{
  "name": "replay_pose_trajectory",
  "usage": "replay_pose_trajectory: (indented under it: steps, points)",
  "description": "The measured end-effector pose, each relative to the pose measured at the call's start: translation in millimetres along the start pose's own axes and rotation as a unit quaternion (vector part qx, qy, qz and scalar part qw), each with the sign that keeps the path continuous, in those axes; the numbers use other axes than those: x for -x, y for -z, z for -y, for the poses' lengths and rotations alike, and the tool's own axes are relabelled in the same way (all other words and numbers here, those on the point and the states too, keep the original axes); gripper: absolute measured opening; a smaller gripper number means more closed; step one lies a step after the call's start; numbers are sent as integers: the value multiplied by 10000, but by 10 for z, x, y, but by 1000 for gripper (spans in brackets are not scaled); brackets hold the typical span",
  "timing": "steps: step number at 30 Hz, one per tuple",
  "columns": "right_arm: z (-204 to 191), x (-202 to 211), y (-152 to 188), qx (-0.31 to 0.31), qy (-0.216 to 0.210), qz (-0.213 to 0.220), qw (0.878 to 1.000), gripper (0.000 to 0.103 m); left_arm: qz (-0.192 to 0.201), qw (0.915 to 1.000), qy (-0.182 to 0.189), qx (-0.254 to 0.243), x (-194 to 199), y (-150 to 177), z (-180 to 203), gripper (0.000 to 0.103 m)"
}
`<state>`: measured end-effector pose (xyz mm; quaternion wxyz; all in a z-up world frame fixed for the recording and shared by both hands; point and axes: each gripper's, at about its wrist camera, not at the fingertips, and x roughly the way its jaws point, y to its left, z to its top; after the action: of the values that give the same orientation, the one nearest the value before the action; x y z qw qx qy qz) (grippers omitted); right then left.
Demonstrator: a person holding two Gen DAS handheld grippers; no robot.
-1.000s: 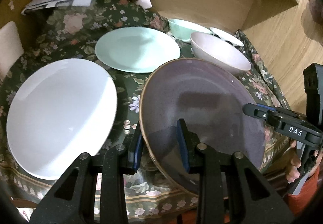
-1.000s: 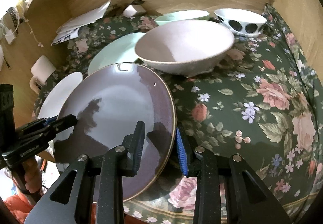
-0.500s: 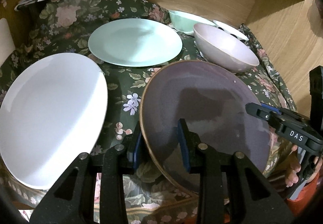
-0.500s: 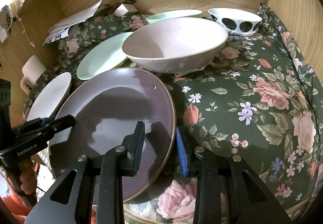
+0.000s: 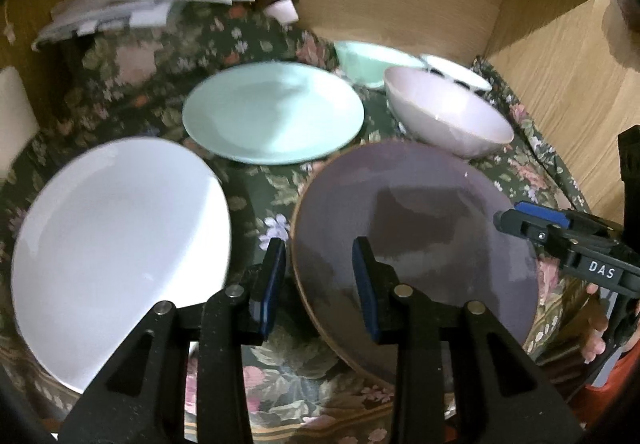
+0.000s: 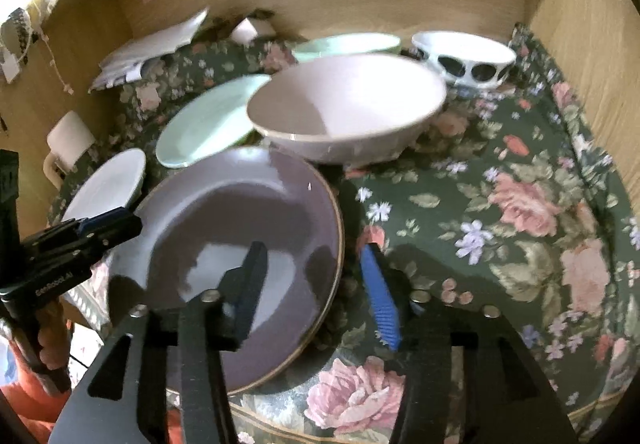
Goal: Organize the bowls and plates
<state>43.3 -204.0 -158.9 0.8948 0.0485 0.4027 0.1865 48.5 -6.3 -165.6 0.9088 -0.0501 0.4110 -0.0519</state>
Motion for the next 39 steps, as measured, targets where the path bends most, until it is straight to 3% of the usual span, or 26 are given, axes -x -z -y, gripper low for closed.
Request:
replay_pose_trajectory:
  steps: [7, 9, 18, 21, 28, 39]
  points:
    - [-225, 277, -134, 344, 3, 540, 9979, 56, 525, 9985, -143, 93, 333, -98, -115, 53]
    - [-336, 340, -190, 478, -62, 704, 9964, 58, 689, 9973, -206, 117, 440, -121, -148, 62]
    - [-842, 325, -419, 965, -640, 977, 9885, 75, 1356, 9870, -802, 330, 908, -140, -436, 89]
    - [-1000, 245, -467, 1097, -834, 957, 9858, 82, 1459, 9842, -921, 389, 1002, -126, -545, 93]
    - [-1315, 12, -551, 1413, -1087, 747, 9811, 82, 1508, 9791, -1259, 532, 1082, -72, -883, 96]
    - [-1696, -543, -613, 1831, -1127, 88, 9766, 82, 1037, 9770, -1676, 817, 931, 30, -1484, 96]
